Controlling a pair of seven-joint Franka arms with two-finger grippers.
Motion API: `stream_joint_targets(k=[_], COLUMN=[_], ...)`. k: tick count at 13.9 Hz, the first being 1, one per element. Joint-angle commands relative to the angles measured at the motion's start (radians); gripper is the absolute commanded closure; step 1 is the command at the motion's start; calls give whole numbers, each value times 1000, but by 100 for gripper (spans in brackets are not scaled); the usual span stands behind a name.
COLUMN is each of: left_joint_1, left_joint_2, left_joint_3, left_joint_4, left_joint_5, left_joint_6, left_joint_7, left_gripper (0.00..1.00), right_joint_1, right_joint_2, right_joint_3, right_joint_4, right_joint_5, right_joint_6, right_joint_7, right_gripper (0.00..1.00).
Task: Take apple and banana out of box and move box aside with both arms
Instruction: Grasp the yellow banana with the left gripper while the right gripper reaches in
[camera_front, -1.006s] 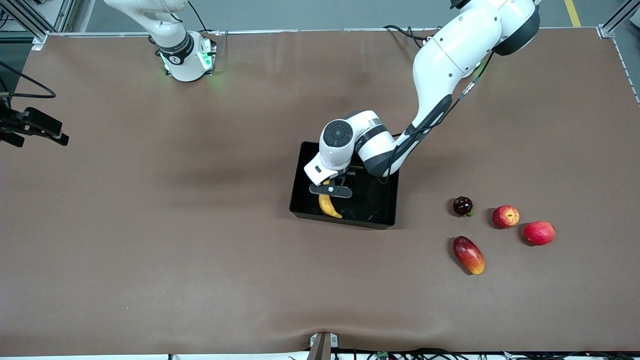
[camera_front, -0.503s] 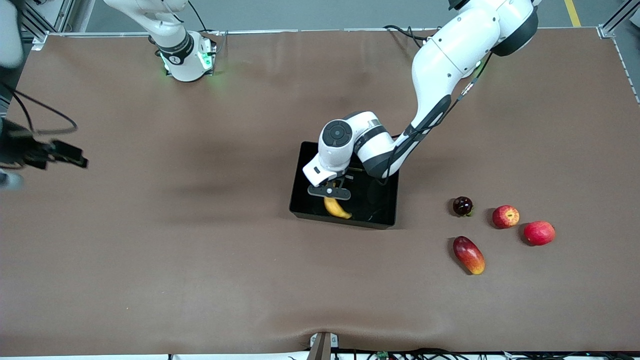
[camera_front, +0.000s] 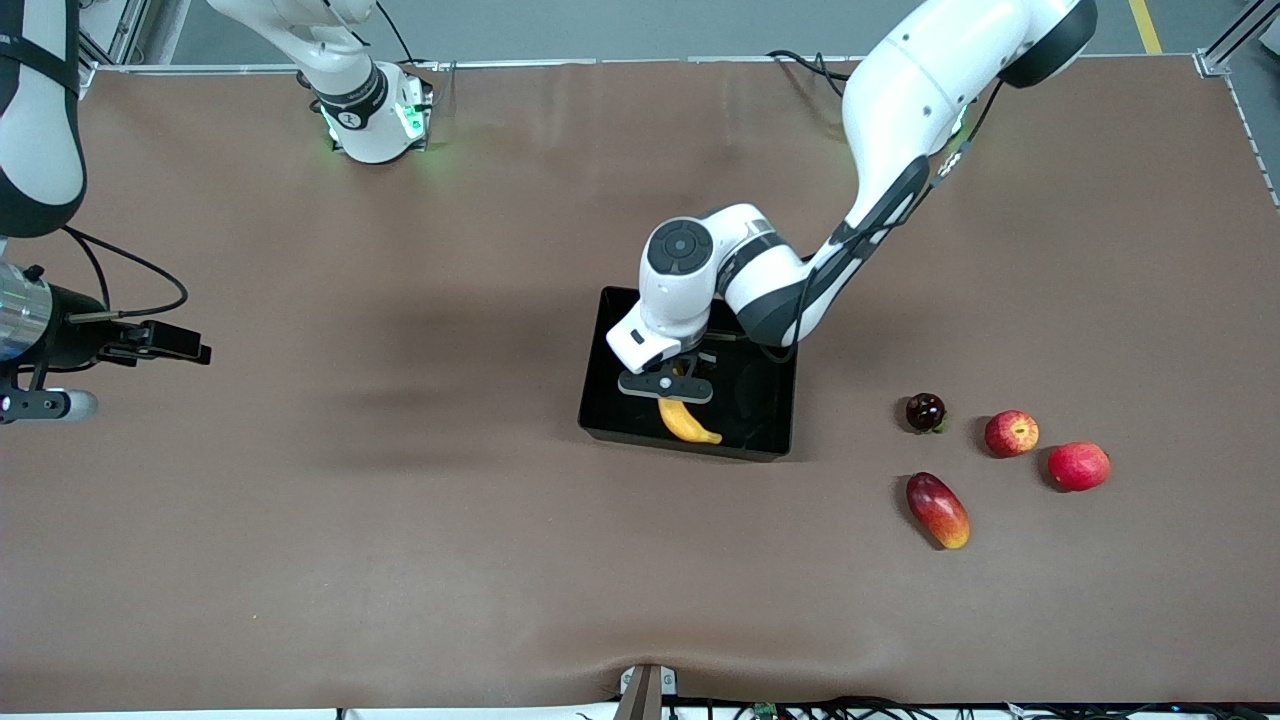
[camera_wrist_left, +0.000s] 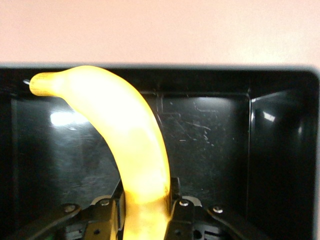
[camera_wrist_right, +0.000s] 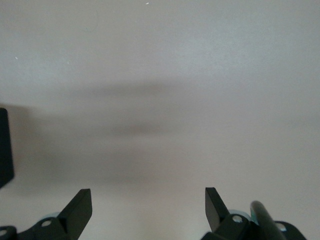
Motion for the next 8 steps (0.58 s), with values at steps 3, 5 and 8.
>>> stream_joint_targets(k=[3,5,8], left_joint_1=[100,160,294], left_joint_2=[-157,-192,-217], left_joint_3=[-12,-10,-12], left_joint_4=[-18,-16,-18], left_joint_5=[-116,-151,-164], left_joint_6=[-82,-82,-93], left_joint_7=[75,136,311], left_gripper=[100,100,100], right_joint_1=[148,231,325], right_joint_2=[8,23,79], right_joint_3=[9,9,9], right_joint_4=[24,13,13], right_joint_5=[111,123,126], right_joint_6=[-5,75,139], right_joint_7=[302,310,314], right_gripper=[0,0,0])
